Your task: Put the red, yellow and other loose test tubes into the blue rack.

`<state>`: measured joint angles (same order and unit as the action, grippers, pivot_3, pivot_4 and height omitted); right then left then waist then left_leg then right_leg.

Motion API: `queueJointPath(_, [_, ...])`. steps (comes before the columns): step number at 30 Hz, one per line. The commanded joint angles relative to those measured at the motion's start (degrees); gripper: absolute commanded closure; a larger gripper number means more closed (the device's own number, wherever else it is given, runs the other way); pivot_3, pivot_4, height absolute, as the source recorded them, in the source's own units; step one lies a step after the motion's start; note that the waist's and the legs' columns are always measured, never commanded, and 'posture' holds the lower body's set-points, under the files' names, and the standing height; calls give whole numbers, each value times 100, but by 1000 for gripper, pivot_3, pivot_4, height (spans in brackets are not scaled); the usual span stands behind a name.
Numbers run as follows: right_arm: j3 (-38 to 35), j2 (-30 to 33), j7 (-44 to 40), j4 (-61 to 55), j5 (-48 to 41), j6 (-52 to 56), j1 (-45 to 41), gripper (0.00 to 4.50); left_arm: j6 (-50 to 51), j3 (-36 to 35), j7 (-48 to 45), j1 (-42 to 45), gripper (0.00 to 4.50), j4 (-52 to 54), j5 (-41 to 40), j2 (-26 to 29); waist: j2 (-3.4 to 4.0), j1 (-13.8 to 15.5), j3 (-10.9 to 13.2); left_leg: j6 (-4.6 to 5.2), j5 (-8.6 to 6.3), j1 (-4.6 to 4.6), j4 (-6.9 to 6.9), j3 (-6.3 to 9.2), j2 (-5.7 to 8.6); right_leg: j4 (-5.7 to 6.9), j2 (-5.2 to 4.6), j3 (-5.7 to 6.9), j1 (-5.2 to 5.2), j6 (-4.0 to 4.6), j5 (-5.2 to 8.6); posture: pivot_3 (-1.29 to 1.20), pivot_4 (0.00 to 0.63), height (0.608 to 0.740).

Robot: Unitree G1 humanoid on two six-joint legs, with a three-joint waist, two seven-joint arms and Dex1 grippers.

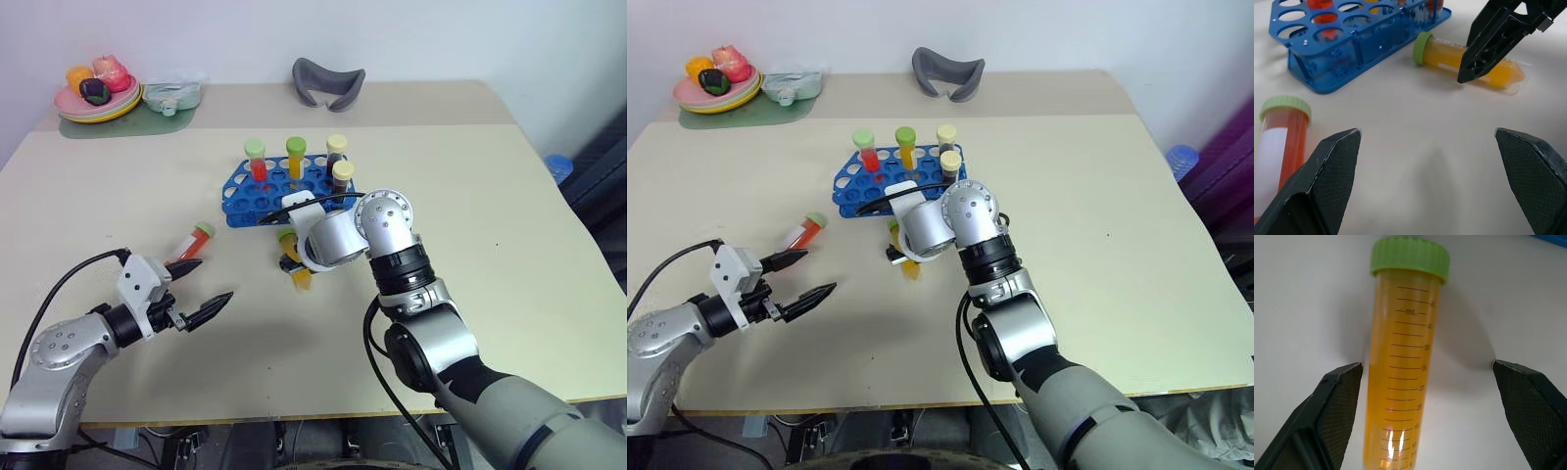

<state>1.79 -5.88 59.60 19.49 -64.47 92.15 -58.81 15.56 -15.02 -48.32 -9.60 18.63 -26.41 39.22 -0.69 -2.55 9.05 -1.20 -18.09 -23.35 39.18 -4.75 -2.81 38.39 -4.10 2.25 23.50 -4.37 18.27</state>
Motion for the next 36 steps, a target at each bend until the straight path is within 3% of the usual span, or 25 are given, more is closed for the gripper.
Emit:
queueJointPath(1, [36,10,131,47,155,35,-21,194,-198,-89,-31,-35,0,32,21,-31,0,-1,0,0,0,0,0,0,0,0,0,0,0,0,0,0,150,735])
queueJointPath(5, [60,16,81,67,203,35,-34,194,-169,-70,31,-54,0,137,15,-52,0,-2,0,0,0,0,0,0,0,0,0,0,0,0,0,0,150,735])
queueJointPath(8, [59,-6,37,63,190,35,-30,1018,-81,-66,109,-73,0,302,-6,-58,0,-4,0,0,0,0,0,1,0,0,0,0,0,0,0,0,150,735])
queueJointPath(11, [38,-33,-108,48,114,35,-64,2451,105,-79,230,-64,0,549,-77,-23,0,-5,0,0,0,0,0,2,-1,0,0,0,0,0,0,0,150,735])
queueJointPath(23, [9,-6,-258,20,194,35,-66,2451,1069,62,675,553,0,1087,-248,54,0,-17,0,0,0,0,-2,2,-1,-2,1,0,0,0,0,0,150,735])
queueJointPath(27, [5,1,-289,12,225,35,-77,3569,1221,76,740,644,0,1151,-271,43,0,-18,0,0,0,0,-2,1,-1,-3,1,0,0,0,0,0,150,735])
queueJointPath(33, [74,70,-523,-173,177,35,-155,3569,1203,28,686,524,0,1170,-258,17,0,-18,0,0,0,0,-2,1,-2,-4,1,0,0,0,0,0,150,735])
queueJointPath(36, [524,424,-1417,-846,-138,35,-278,3569,1165,22,638,387,0,1211,-205,57,5,-17,3,0,0,-2,-2,2,-2,-5,1,0,2,0,0,0,150,735])
